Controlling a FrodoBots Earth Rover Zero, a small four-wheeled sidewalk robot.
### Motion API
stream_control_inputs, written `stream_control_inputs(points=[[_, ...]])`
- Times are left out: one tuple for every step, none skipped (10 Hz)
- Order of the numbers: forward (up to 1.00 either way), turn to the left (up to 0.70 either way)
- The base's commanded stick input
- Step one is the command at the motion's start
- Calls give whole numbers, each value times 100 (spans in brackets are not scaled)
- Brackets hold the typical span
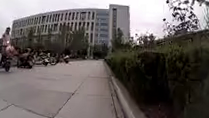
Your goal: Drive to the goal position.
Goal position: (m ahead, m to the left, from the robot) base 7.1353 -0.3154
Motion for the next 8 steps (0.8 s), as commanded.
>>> stream_control_inputs(points=[[70, 0], [70, 0], [70, 0], [70, 0], [70, 0], [70, 0], [70, 0], [70, 0]])
